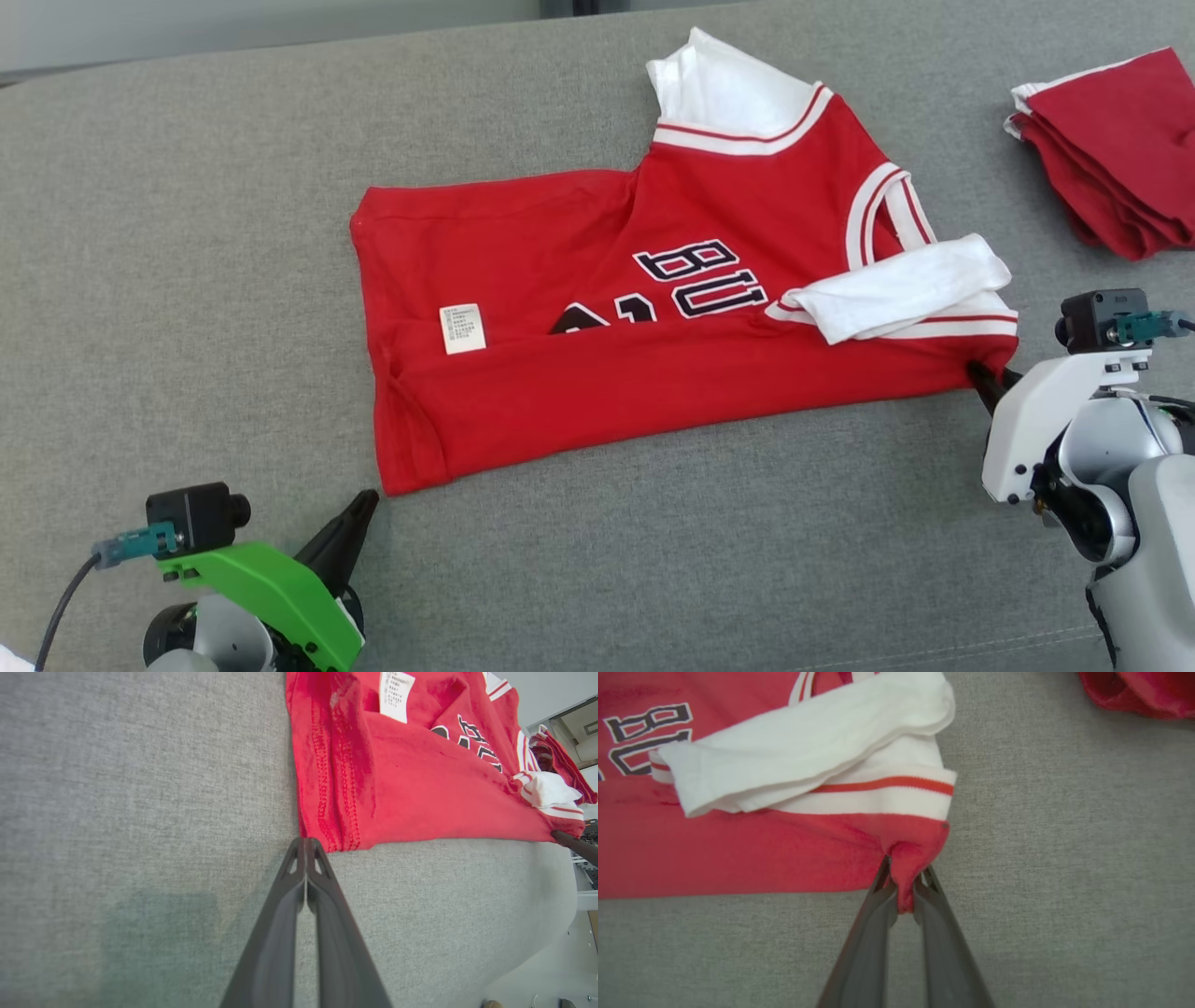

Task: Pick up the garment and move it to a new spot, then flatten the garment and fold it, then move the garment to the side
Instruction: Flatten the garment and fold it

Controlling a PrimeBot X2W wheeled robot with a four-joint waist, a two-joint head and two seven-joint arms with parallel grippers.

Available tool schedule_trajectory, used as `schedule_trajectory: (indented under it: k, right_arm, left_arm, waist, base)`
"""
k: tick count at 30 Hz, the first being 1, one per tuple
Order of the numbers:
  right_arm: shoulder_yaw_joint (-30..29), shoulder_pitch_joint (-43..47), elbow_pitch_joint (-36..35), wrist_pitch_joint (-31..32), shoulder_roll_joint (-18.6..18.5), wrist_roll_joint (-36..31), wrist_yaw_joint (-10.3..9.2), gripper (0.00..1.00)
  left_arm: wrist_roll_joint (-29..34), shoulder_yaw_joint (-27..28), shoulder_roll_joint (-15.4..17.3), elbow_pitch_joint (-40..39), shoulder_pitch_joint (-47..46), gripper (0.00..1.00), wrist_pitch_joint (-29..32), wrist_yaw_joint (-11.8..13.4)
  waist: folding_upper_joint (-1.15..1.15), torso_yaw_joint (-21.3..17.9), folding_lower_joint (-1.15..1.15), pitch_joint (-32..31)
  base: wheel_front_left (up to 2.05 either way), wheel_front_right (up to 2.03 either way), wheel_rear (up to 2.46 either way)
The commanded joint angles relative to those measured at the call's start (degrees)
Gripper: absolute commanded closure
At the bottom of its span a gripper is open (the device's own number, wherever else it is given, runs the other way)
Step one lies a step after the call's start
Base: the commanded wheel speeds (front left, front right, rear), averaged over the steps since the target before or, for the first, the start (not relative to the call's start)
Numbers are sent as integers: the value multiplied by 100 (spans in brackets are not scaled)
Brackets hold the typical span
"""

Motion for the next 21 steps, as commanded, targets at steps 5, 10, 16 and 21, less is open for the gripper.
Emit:
schedule_trajectory:
  k: [5, 10, 16, 21]
  right_arm:
    - [-40, 365, -144, 161, -166, 163, -13, 100]
    - [-76, 608, -263, 276, -231, 258, -13, 100]
    - [-125, 765, -364, 375, -257, 307, -13, 100]
    - [-176, 875, -377, 451, -268, 246, -13, 100]
  left_arm:
    - [-83, -29, 31, -90, 291, 100, -11, 81]
    - [-73, -76, 40, -204, 468, 100, -36, 170]
    - [-17, -136, 76, -379, 608, 100, -12, 259]
    - [44, -141, 134, -505, 680, 100, -37, 334]
  waist:
    - [0, -31, 0, -484]
    - [0, -44, 0, -663]
    - [0, -34, 0, -747]
    - [0, -16, 0, -739]
  base:
    - [0, 0, 0]
    - [0, 0, 0]
    - [0, 0, 0]
    - [0, 0, 0]
